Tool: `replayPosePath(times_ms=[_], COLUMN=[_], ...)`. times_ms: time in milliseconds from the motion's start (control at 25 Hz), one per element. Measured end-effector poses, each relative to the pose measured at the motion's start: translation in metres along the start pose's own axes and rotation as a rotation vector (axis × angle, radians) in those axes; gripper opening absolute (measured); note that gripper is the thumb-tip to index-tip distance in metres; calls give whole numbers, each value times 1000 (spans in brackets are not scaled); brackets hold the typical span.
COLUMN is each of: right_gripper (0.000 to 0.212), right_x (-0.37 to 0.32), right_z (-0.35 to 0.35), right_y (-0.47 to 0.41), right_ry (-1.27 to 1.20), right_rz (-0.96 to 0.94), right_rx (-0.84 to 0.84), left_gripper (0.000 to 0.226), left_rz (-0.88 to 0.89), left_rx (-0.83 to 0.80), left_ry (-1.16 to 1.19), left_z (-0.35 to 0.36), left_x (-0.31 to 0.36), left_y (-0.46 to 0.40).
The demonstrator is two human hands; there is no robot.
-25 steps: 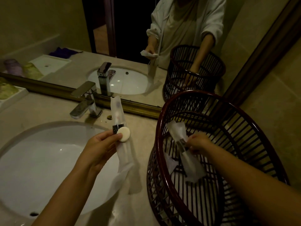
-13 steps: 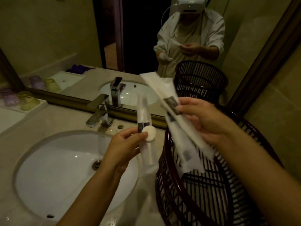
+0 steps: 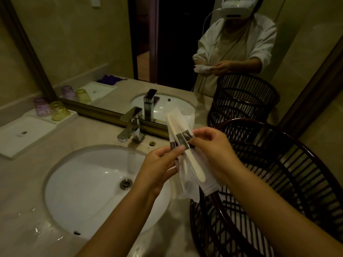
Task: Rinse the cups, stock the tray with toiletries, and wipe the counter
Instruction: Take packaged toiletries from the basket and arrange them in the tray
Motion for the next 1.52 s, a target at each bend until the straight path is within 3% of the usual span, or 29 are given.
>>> replayPosePath(times_ms=[120, 640, 720, 800, 880, 960, 1080, 1120, 1200, 1280, 1360, 1520], right_gripper=[16, 25, 21, 13, 8, 9, 26, 32, 51, 59, 49, 48], right_x=[5, 9, 8, 4, 12, 46, 136, 161, 193, 212, 224, 247], right_z=[4, 9, 9, -11, -54, -98, -121, -121, -113, -100, -88, -77], right_y=[-3, -13, -13, -24, -47, -67, -72, -71, -69, -69, -68, -58], right_ry=[20, 150, 81, 5, 125, 305, 778, 947, 1027, 987, 1031, 1159], right_rz=[-26, -88, -66, -87, -115, 54, 429, 445, 463, 485, 496, 556], right_rx=[-17, -100, -141, -79, 122, 205, -119, -225, -328, -363, -356, -196], left_gripper=[13, 14, 17, 19, 22, 19, 13, 14, 24, 31, 31, 25], left_rz=[32, -1, -17, -44, -66, -69, -90, -97, -109, -119, -134, -142], left_rx=[64, 101, 120, 141, 154, 165, 181, 185, 181, 185, 199, 227], left_ry=[-71, -62, -67, -59, -49, -40, -34, -39, -56, -61, -61, -65], left_z=[-2, -10, -11, -15, -23, -32, -42, -45, -50, -54, -57, -60], left_x=[-1, -6, -7, -10, -13, -16, -22, -25, -28, -31, -36, -40], left_y=[0, -10, -11, -12, -14, -16, -16, -17, -17, -16, -17, -20])
Point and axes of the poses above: each hand's wrist, its own y-axis away from the middle knuckle, its own z-axis out of the palm, x = y × z, the point moved 5 cm from there along -y, towards the middle knuckle, and after that the axes turned 1 degree about y, right-handed, at the moved point
